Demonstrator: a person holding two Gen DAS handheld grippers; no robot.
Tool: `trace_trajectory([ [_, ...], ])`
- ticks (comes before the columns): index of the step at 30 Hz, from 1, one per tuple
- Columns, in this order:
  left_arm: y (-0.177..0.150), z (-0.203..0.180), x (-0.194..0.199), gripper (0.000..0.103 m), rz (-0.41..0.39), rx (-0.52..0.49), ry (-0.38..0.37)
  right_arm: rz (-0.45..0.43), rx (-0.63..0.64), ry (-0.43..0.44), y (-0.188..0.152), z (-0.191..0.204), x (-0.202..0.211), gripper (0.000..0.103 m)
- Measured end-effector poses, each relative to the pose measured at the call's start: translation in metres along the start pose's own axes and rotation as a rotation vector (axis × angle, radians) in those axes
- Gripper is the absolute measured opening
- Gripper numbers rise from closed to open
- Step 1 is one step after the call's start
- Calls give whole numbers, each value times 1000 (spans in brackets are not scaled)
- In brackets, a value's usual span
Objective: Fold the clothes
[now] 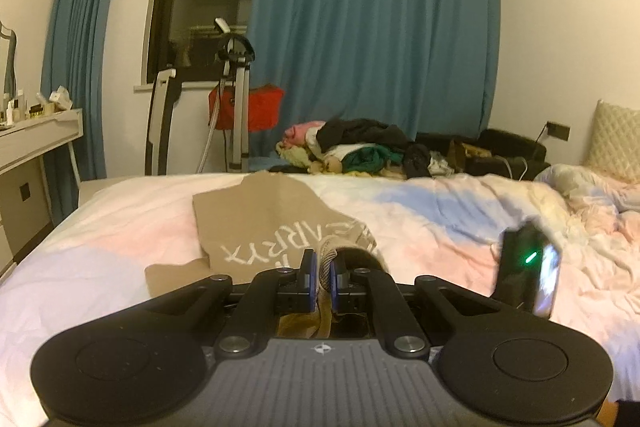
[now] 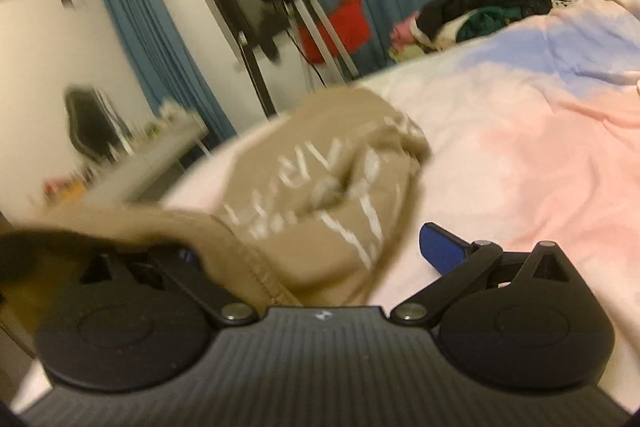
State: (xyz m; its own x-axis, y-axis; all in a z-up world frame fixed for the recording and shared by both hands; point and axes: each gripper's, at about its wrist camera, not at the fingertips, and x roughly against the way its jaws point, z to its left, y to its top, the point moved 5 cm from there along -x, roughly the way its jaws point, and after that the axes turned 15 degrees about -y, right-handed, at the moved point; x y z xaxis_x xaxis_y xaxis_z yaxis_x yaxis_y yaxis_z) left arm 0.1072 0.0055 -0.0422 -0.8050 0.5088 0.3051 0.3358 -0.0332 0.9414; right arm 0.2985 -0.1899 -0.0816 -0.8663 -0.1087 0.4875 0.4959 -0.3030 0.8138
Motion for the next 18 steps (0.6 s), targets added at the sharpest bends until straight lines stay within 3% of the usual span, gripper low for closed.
trace_trajectory([
  [5, 10, 5, 5, 7, -55, 41, -3, 48, 42, -62, -7, -3, 2, 103],
  [9, 15, 12, 11, 7, -78, 75, -4, -90, 108, -191, 10, -11, 20, 103],
  [13, 18, 13, 16, 7, -93, 90, -26, -214, 88, -266, 36, -22, 51, 103],
  [18, 16, 3, 21, 7, -78, 82, -110, -393, 78, -364, 65, -27, 111, 103],
])
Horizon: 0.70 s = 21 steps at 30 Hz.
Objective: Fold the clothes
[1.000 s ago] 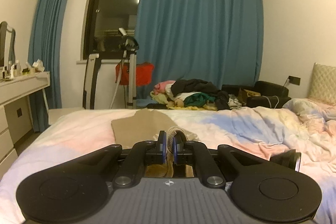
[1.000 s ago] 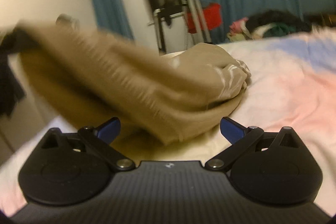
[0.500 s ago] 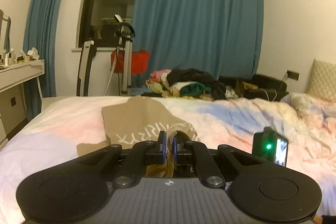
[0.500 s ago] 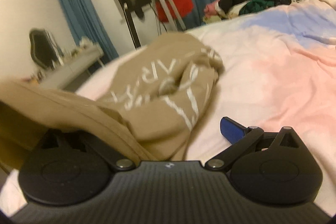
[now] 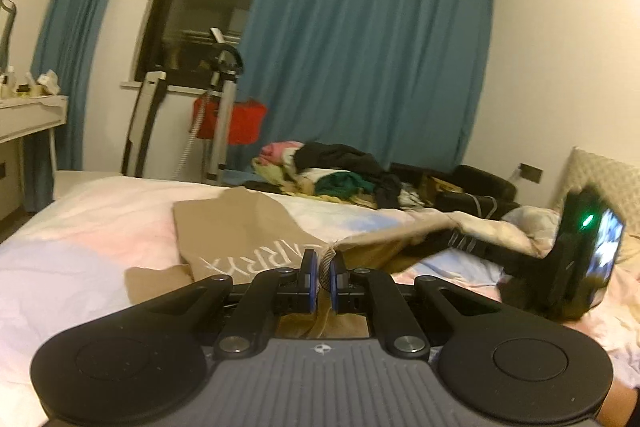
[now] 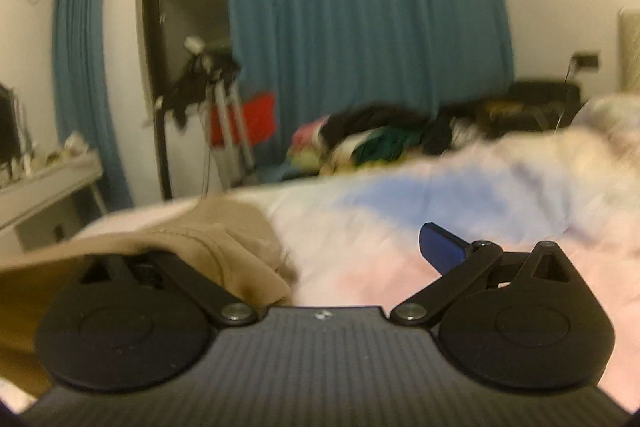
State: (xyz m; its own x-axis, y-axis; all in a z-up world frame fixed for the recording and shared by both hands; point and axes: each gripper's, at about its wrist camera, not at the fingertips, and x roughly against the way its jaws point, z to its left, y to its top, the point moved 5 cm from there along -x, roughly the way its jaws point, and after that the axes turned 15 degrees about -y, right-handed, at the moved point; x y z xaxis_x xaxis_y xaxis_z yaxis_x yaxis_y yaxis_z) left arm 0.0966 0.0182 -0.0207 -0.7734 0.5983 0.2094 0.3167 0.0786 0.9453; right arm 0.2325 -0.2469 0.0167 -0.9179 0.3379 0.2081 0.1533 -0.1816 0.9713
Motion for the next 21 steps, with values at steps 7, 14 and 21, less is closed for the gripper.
trace_trajectory([
  [7, 7, -1, 12, 7, -57, 4, 9, 82, 39, 33, -21, -1, -7, 103],
  [14, 8, 10, 13, 7, -47, 20, 72, 413, 90, 11, -99, 8, -55, 103],
  [21, 14, 15, 17, 7, -87, 33, 72, 106, -71, -45, -24, -23, -26, 103],
])
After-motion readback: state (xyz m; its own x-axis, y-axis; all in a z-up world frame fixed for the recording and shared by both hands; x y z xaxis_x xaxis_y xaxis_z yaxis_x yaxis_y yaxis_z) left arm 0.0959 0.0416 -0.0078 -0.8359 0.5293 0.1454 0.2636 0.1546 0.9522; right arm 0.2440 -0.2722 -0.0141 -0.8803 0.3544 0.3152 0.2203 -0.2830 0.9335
